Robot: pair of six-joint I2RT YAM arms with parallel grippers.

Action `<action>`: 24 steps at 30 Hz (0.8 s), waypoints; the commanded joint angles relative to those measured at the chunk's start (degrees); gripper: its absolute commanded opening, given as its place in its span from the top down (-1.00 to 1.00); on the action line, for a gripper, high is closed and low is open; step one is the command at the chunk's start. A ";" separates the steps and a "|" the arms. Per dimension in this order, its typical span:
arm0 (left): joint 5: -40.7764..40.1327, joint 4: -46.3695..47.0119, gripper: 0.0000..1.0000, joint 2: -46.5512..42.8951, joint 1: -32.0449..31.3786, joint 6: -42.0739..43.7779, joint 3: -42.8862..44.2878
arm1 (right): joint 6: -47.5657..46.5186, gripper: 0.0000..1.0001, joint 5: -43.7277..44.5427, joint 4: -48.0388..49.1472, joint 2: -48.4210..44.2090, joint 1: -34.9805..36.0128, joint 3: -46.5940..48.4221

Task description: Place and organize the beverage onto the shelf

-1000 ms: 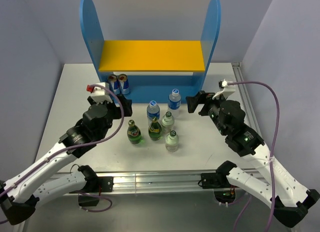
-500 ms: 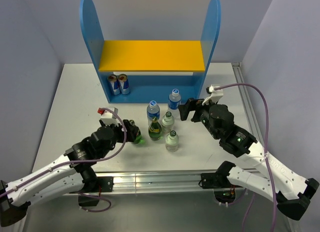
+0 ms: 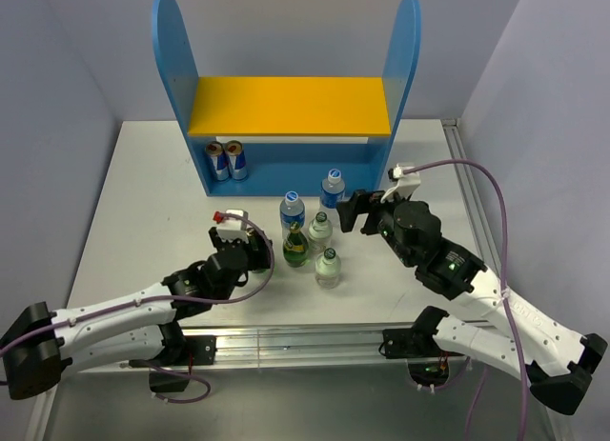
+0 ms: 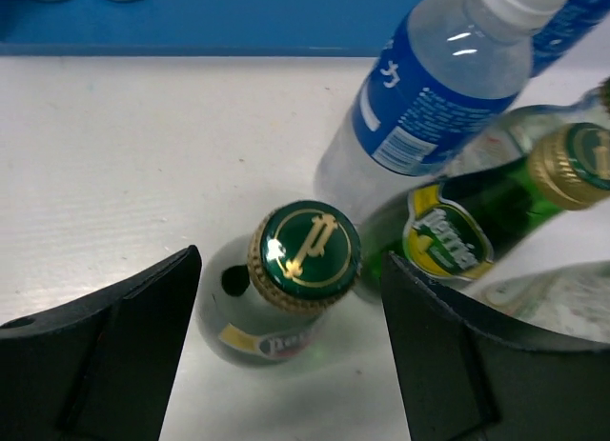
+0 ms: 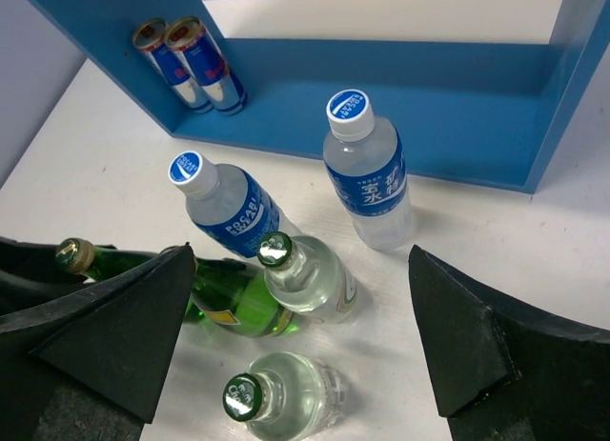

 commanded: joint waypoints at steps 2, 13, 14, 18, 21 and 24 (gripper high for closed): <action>-6.15 8.61 -0.61 4.95 -0.15 5.13 2.69 | -0.69 -1.00 -0.04 3.09 0.13 0.89 -0.84; -8.70 13.27 0.99 11.64 0.73 8.56 4.19 | -3.85 -1.00 -5.94 8.27 9.62 10.54 0.13; -8.61 13.27 0.99 11.73 0.90 8.73 4.28 | -3.51 -1.00 -5.59 8.62 10.32 11.34 0.30; -8.53 12.83 0.99 10.59 1.34 9.17 3.84 | -1.92 -1.00 -4.53 10.73 14.62 14.95 0.57; -8.79 12.48 0.99 9.45 1.61 9.08 3.31 | -0.87 -1.00 -3.83 12.31 17.35 16.97 -0.04; -8.88 12.30 0.99 8.83 1.69 8.65 2.61 | -0.34 -1.00 -2.86 15.04 19.20 18.12 -1.36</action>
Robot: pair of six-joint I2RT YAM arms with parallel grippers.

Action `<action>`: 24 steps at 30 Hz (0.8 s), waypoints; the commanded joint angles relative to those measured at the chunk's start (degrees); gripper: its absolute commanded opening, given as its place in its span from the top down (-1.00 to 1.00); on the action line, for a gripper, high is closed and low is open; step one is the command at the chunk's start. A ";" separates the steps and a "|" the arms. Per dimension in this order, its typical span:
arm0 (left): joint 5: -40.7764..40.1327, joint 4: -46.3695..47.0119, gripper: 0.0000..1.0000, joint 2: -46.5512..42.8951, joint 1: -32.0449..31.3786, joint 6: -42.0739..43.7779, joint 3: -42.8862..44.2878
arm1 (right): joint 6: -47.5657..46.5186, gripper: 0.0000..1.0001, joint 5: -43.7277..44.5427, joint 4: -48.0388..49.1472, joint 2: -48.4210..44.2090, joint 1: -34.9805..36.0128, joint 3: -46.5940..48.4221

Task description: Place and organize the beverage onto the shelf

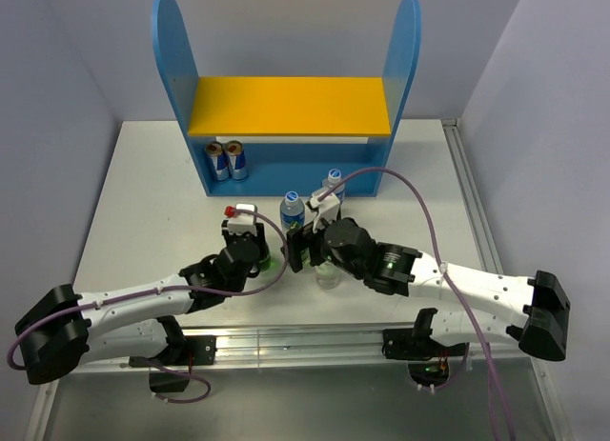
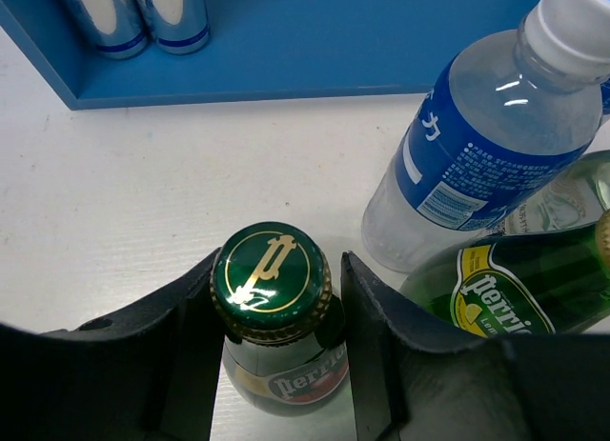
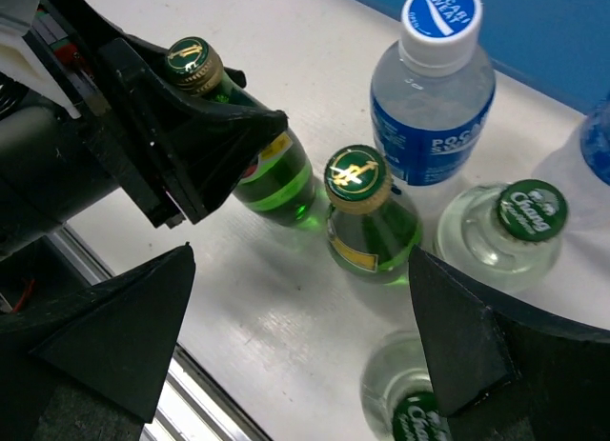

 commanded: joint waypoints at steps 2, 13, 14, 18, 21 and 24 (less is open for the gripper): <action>-1.18 2.84 0.99 -2.56 0.38 0.10 0.42 | 1.28 -1.00 3.98 6.61 2.09 1.22 -0.58; -1.36 1.87 0.99 -4.23 0.38 0.54 -0.28 | -0.56 -1.00 14.36 16.18 10.44 1.40 -1.11; -1.36 1.96 0.99 -4.32 0.38 0.45 -0.46 | -0.30 -1.00 14.62 16.89 11.58 1.40 -1.28; -1.36 1.96 0.99 -4.67 0.38 0.45 -0.81 | 0.05 -0.94 16.81 21.54 13.52 1.31 -2.95; -1.01 2.05 0.99 -4.49 0.38 0.54 -0.99 | -0.21 -0.82 18.22 24.88 13.79 1.31 -4.70; -1.00 2.22 0.99 -4.14 0.38 0.72 -0.90 | -0.56 -0.62 20.25 27.52 13.87 1.31 -6.11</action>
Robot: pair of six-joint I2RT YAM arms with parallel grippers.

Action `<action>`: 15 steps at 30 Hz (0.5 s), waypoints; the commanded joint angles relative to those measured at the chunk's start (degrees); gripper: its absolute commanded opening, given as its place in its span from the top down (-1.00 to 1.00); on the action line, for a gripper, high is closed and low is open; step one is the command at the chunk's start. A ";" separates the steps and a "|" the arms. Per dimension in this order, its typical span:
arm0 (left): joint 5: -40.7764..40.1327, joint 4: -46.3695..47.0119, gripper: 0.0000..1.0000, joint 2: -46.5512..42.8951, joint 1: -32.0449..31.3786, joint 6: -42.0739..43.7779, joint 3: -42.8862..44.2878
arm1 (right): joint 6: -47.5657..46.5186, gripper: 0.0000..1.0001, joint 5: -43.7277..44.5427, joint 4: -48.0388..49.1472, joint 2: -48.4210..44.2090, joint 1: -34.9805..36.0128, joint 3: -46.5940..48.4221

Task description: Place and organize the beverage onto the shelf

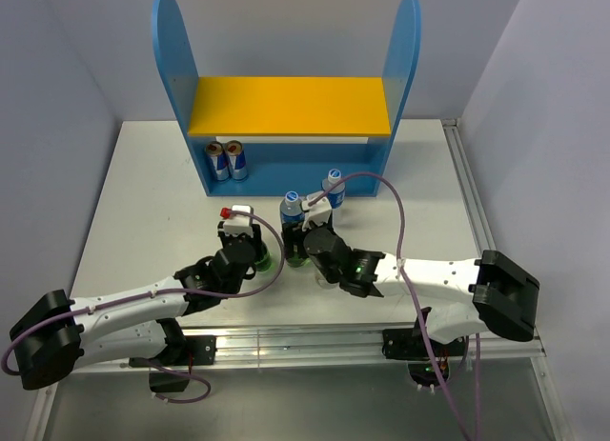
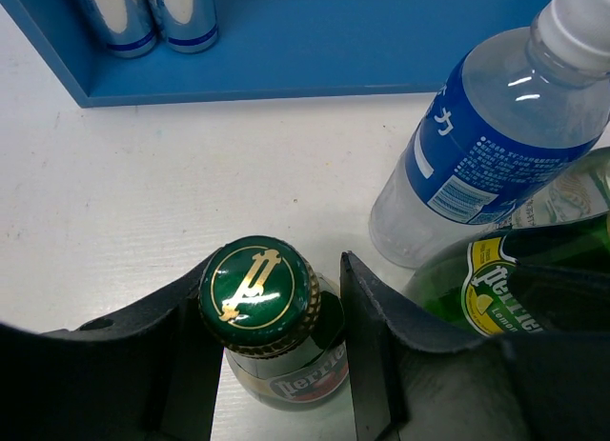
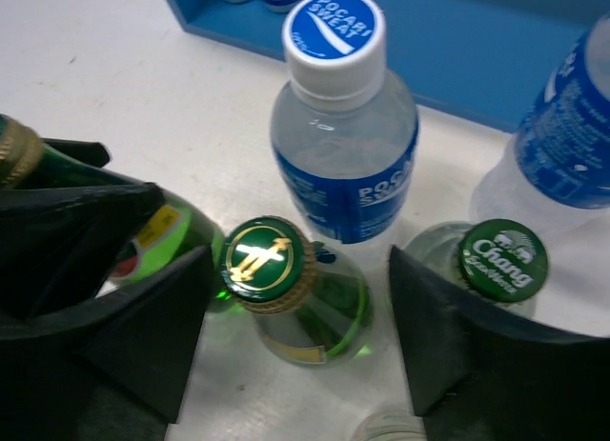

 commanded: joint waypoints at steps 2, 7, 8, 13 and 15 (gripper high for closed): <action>-1.03 3.62 0.99 -0.91 0.23 0.50 0.33 | -0.41 -0.43 5.76 6.63 0.48 0.37 -0.83; -0.68 3.98 0.99 -0.11 0.23 0.58 0.59 | -0.50 -0.23 7.35 8.65 1.79 0.37 -1.70; -0.68 4.06 0.99 -0.20 0.23 0.58 0.68 | -0.41 -0.20 7.78 9.44 1.97 0.37 -1.88; -0.85 3.54 0.99 0.06 0.23 0.76 1.03 | -0.50 0.03 7.61 9.97 4.08 0.37 -1.18; -0.85 3.36 0.99 -0.20 0.23 0.93 1.12 | -0.59 0.20 7.35 10.41 4.69 0.37 -1.00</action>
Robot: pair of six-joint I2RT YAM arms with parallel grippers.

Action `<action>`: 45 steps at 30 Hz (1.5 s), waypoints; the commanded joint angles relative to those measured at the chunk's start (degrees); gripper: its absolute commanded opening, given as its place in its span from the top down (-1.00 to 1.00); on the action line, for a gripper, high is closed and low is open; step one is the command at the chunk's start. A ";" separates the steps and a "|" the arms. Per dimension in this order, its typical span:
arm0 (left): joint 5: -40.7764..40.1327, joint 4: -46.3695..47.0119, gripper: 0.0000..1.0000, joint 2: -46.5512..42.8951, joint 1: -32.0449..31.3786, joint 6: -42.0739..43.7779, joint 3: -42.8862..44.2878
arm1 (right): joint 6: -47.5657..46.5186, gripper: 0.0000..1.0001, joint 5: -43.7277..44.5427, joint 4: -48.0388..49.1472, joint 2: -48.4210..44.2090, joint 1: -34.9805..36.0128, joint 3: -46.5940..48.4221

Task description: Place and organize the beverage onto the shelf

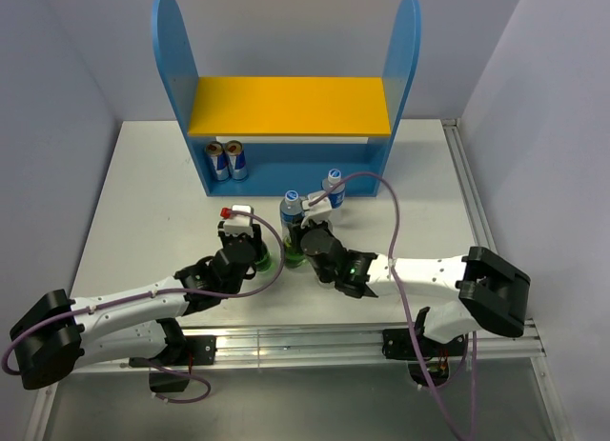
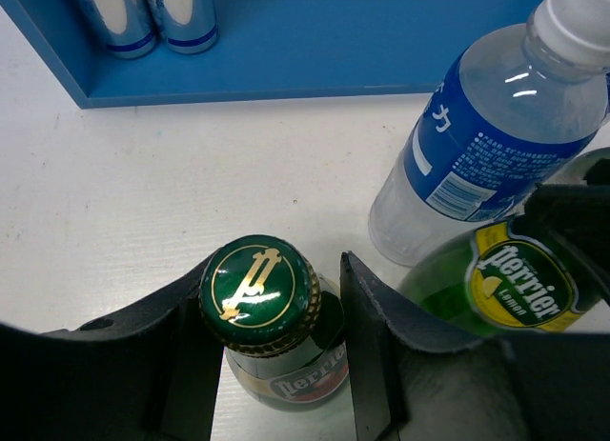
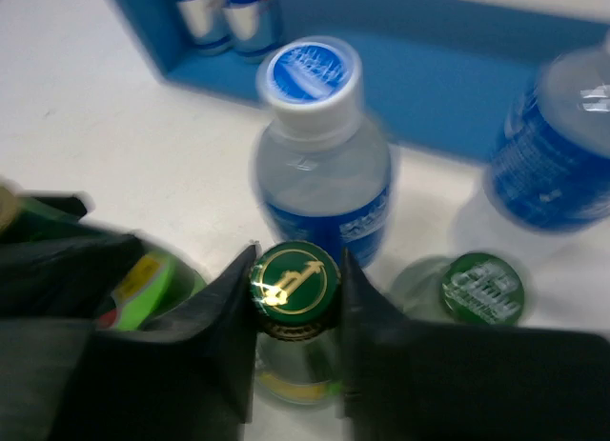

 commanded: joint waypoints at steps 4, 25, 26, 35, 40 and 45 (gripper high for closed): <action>-0.68 2.00 0.99 -1.19 0.23 1.53 1.91 | 1.01 1.00 1.64 1.67 1.45 0.04 0.60; 0.20 4.63 0.99 -1.28 0.23 1.62 -0.55 | -5.83 1.00 7.17 -24.78 -20.01 2.68 29.92; 0.20 4.72 0.99 -1.54 0.23 1.70 -0.73 | -6.80 1.00 7.18 -24.96 -19.39 2.51 31.60; 1.61 4.72 0.99 -3.12 0.23 1.97 -1.17 | -19.91 1.00 4.73 -26.01 -6.04 -6.87 55.33; 2.31 4.02 0.99 -4.44 0.23 1.97 -1.61 | -22.01 1.00 2.43 -28.91 3.71 -15.94 68.85; 3.63 4.11 0.99 -5.76 0.23 1.88 -2.31 | -22.72 1.00 1.20 -30.85 12.07 -23.41 77.66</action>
